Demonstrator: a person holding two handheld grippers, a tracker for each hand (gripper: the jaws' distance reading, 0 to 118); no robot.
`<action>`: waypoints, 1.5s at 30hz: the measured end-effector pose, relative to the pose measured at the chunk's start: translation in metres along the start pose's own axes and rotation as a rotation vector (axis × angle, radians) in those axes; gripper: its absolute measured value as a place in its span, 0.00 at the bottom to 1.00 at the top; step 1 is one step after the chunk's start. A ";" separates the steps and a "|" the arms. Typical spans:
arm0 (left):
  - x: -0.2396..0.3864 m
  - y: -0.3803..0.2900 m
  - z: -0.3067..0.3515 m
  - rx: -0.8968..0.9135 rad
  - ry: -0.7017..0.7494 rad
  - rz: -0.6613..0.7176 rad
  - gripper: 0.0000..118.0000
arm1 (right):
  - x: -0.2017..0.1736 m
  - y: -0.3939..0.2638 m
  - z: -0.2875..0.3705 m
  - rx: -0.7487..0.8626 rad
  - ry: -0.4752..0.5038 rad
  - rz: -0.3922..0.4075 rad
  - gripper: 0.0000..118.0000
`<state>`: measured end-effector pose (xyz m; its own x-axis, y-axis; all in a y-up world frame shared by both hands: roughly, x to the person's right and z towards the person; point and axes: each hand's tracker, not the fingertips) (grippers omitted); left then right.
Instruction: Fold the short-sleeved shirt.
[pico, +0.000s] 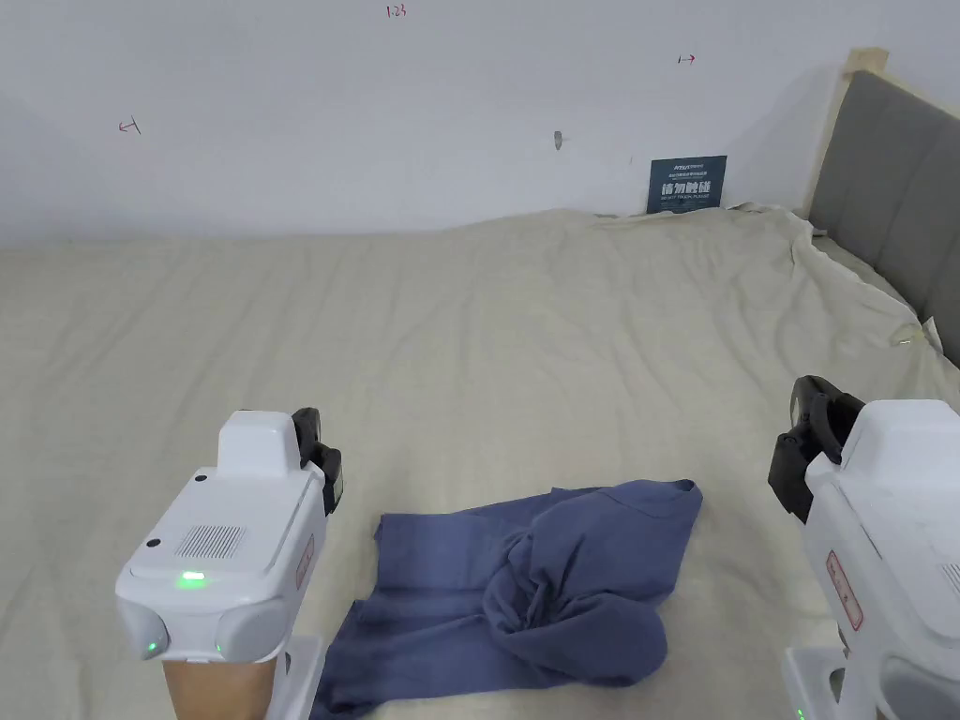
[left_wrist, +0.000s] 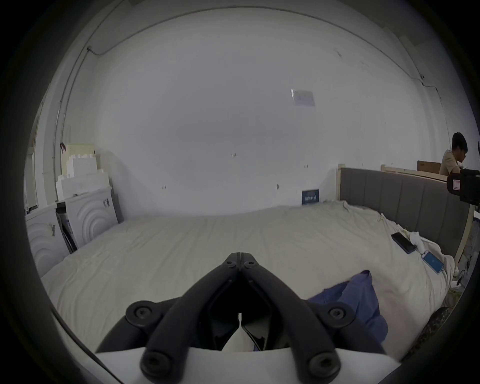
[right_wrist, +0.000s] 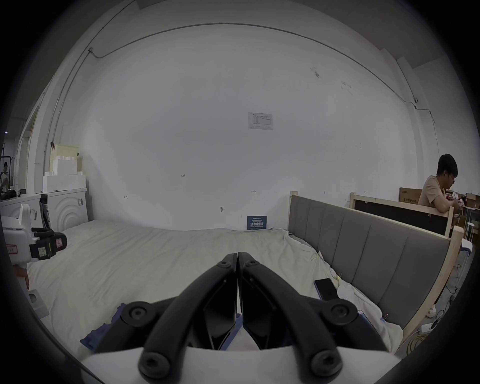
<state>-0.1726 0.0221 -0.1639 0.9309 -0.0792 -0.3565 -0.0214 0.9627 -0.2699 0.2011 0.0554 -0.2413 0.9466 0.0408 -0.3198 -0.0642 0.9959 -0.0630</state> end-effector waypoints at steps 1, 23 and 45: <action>-0.002 0.000 -0.003 -0.053 -0.010 0.013 0.00 | 0.000 0.000 0.000 -0.001 0.000 0.001 0.00; -0.023 -0.150 -0.054 -0.800 -0.043 0.152 0.60 | -0.010 -0.025 -0.014 -0.076 0.026 0.004 0.00; 0.005 -0.151 -0.055 -0.787 -0.104 0.112 0.00 | 0.004 -0.055 -0.069 -0.258 0.034 -0.006 0.00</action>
<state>-0.1849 -0.1377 -0.1743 0.9363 0.0693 -0.3443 -0.3319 0.4955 -0.8027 0.1864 -0.0049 -0.3044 0.9363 0.0277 -0.3500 -0.1411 0.9425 -0.3028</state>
